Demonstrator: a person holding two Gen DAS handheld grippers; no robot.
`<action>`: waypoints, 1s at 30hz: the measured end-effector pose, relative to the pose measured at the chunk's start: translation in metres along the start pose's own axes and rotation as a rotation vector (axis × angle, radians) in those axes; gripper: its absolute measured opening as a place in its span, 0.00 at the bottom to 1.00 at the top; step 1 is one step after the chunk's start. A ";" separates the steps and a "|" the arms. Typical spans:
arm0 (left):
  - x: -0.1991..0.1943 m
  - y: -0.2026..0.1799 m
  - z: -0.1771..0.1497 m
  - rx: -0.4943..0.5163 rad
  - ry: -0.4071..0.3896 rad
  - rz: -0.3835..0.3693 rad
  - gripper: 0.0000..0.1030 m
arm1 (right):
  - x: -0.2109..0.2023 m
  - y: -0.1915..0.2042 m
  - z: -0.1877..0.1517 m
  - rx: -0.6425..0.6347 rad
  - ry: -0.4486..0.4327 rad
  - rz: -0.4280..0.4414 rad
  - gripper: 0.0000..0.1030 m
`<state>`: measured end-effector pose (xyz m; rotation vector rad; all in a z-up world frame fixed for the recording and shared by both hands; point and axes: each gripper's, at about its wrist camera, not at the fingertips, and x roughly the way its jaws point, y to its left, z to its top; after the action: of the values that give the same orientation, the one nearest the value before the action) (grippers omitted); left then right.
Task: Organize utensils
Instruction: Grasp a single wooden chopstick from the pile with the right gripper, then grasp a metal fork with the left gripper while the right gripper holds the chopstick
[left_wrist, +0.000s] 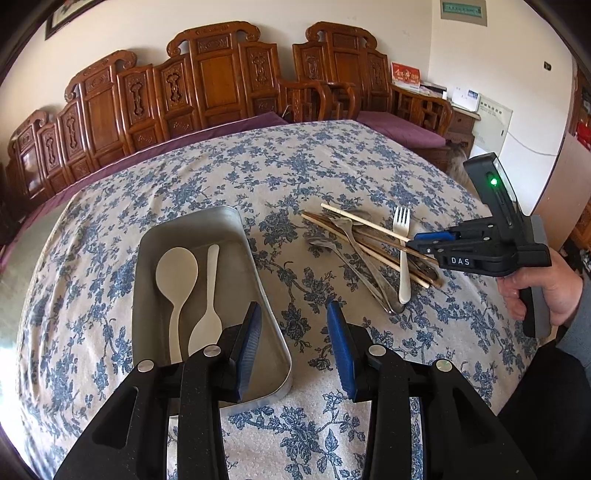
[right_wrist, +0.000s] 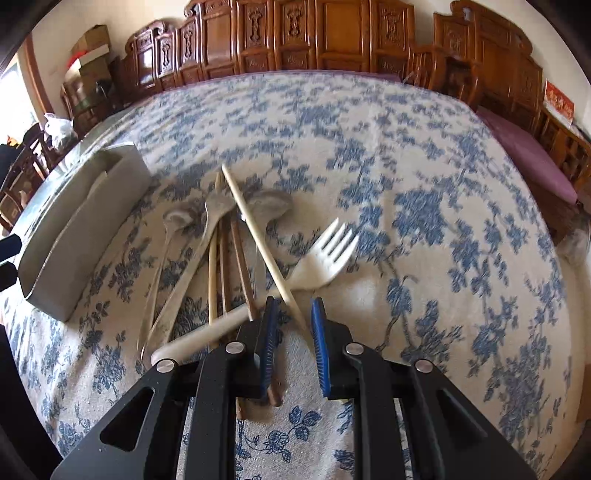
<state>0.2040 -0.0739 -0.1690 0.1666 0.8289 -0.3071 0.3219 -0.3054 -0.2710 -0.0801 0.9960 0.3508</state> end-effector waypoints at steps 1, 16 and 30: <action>-0.001 -0.001 0.000 0.002 -0.002 0.002 0.34 | 0.000 -0.001 0.000 0.011 0.002 0.010 0.20; 0.032 -0.032 0.029 -0.014 0.060 -0.051 0.35 | -0.035 -0.005 0.003 0.039 -0.137 0.054 0.06; 0.111 -0.069 0.049 -0.045 0.186 -0.115 0.20 | -0.042 -0.028 0.003 0.109 -0.185 0.027 0.06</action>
<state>0.2856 -0.1744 -0.2204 0.1070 1.0309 -0.3847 0.3121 -0.3415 -0.2369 0.0637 0.8314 0.3222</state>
